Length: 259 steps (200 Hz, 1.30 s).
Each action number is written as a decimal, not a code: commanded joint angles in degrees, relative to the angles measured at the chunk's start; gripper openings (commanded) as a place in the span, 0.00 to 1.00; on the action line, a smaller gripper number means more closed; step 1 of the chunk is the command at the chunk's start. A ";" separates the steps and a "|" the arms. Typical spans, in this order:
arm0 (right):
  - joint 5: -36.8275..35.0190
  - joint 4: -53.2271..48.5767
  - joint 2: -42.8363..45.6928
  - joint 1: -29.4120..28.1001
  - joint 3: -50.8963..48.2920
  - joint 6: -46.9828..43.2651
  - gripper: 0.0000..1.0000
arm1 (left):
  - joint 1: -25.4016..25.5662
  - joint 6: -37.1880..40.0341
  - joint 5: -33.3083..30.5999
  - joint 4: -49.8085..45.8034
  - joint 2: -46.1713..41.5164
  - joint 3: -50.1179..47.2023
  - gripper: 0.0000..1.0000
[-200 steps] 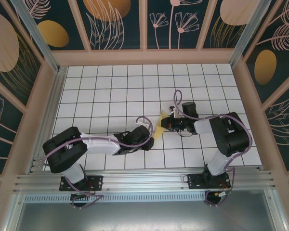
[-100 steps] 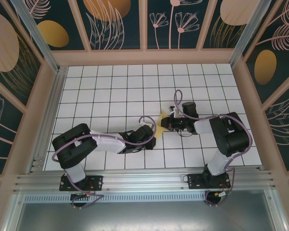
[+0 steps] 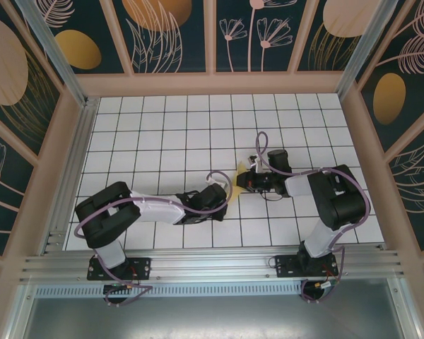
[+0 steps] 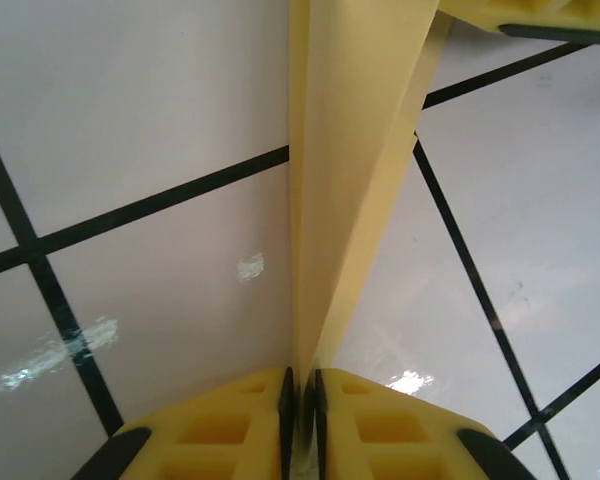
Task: Fold a paper plane with a square sheet of paper (pick it up from the middle)
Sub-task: Fold the wing for the fifth time at the center of the table.
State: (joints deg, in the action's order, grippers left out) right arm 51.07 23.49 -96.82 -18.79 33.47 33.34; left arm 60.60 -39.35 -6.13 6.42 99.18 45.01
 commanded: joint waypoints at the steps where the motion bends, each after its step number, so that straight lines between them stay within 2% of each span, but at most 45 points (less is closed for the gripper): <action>1: 1.06 -0.67 2.68 0.39 0.02 -1.36 0.02 | -0.02 3.77 -2.70 -4.80 -3.11 -0.06 0.24; 28: 0.86 -0.65 2.88 0.35 0.10 -1.15 0.02 | -0.13 0.06 -1.43 1.49 -5.18 -1.21 0.41; 43: 1.00 -0.26 2.71 0.40 0.13 -0.88 0.02 | -0.22 -2.84 -1.66 4.61 -5.35 -1.62 0.41; 93: 1.09 -0.21 2.27 0.41 0.10 -1.00 0.02 | -0.23 -3.55 -1.69 0.86 0.40 1.91 0.29; 142: 1.14 0.29 2.30 0.46 -0.10 -0.82 0.02 | -0.22 -2.80 -2.07 -1.69 1.66 2.69 0.14; 169: 1.05 -0.12 2.33 0.46 -0.08 -1.13 0.02 | -0.22 -1.62 -3.58 -3.90 1.81 3.06 0.09; 205: 0.20 -1.88 2.48 0.46 0.19 -2.52 0.02 | -0.22 1.56 -4.46 -6.76 1.92 3.96 0.09; 259: -5.29 -7.34 2.20 0.45 0.89 -6.64 0.01 | -0.26 5.42 -5.40 -10.53 1.98 4.56 0.12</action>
State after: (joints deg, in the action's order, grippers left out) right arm 48.80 19.20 -95.24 -18.79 33.47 30.17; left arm 60.55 -36.97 -10.17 0.34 100.25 48.64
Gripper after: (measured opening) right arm 0.044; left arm 0.116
